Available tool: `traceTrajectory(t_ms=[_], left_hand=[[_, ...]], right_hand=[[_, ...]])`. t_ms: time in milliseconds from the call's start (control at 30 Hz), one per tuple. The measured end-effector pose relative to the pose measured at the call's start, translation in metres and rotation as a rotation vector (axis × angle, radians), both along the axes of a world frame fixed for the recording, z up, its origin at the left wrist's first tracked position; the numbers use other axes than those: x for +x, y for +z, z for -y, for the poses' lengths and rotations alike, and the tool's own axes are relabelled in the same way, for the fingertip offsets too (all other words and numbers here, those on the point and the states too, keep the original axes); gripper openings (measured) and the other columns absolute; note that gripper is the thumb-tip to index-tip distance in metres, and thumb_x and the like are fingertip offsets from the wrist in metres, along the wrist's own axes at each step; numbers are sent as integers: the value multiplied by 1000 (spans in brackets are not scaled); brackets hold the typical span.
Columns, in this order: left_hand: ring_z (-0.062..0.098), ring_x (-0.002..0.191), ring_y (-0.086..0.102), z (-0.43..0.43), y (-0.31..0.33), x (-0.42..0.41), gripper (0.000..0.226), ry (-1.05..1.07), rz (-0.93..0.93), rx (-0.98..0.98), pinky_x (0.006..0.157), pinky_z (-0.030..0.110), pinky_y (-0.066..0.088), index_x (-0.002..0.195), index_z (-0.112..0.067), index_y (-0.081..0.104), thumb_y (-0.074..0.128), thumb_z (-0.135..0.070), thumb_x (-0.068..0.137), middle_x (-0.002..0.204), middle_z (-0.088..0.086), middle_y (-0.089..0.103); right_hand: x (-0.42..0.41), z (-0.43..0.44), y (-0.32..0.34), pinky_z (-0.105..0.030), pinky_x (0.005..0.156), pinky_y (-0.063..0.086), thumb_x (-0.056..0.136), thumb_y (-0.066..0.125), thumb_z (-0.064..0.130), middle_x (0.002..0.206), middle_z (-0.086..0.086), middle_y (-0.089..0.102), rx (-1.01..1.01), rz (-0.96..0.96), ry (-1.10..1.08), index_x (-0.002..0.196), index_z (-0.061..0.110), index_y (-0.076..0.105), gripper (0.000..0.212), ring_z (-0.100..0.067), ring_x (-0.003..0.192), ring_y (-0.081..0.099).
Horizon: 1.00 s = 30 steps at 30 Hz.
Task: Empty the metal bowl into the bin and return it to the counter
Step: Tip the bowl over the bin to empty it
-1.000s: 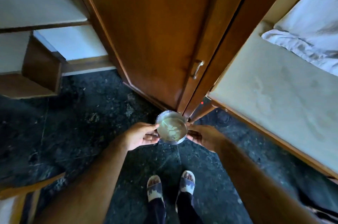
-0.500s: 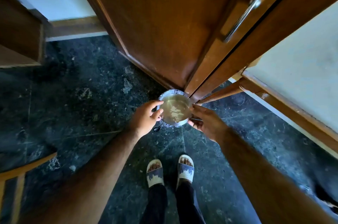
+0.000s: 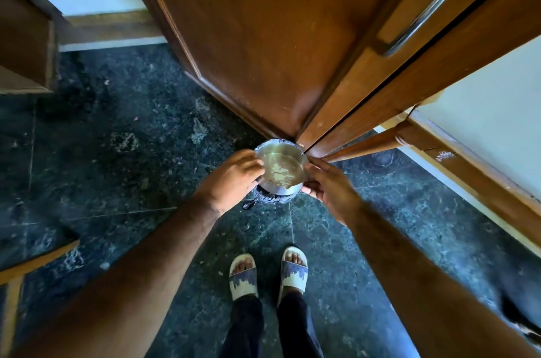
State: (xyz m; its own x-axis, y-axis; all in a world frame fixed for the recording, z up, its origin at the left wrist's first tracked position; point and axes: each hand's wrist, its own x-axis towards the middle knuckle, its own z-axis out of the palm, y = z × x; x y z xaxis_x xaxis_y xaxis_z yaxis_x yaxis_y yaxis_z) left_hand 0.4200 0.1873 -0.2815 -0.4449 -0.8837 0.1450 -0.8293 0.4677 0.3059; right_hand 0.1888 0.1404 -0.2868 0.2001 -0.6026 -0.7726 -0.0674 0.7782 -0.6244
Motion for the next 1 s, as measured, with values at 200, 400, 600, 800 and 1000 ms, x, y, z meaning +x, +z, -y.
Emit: traceTrajectory(t_ms=[200, 400, 600, 800, 1000], left_hand=[[28, 97, 65, 12, -9, 1, 15, -16, -69, 45, 97, 33, 49, 87, -9, 67, 77, -7, 75, 94, 7, 72], [18, 100, 63, 13, -13, -1, 29, 81, -256, 101, 91, 32, 52, 97, -3, 71, 80, -3, 70, 101, 9, 75], [15, 101, 72, 23, -21, -10, 47, 647, -872, 612, 85, 28, 60, 123, -11, 68, 80, -22, 80, 116, 6, 73], [21, 78, 65, 76, -50, -22, 15, 1020, -941, 1201, 67, 33, 58, 86, -5, 60, 67, -17, 91, 93, 13, 66], [17, 75, 66, 84, -64, -27, 18, 1018, -971, 1113, 62, 29, 60, 90, -3, 62, 67, -20, 91, 87, 8, 67]], right_hand=[[-3, -5, 0, -20, 71, 61, 102, 51, 12, 123, 4, 65, -486, -341, 179, 141, 16, 58, 40, 6, 77, 72], [-22, -6, -17, -37, 102, 56, 87, 70, 2, 135, 0, 65, -812, -467, 495, 141, 18, 57, 57, -10, 113, 67], [-15, 13, -32, -29, 93, 58, 81, 81, 21, 120, -5, 76, -365, -244, 116, 125, 17, 71, 45, -15, 110, 72], [10, 51, -86, -28, 54, 61, 72, 86, 42, 107, -20, 76, 74, -339, -71, 115, -3, 67, 65, -22, 74, 75], [2, 60, -97, -32, 64, 62, 81, 81, 32, 106, -15, 77, 80, -259, -157, 115, -1, 67, 50, -23, 87, 76]])
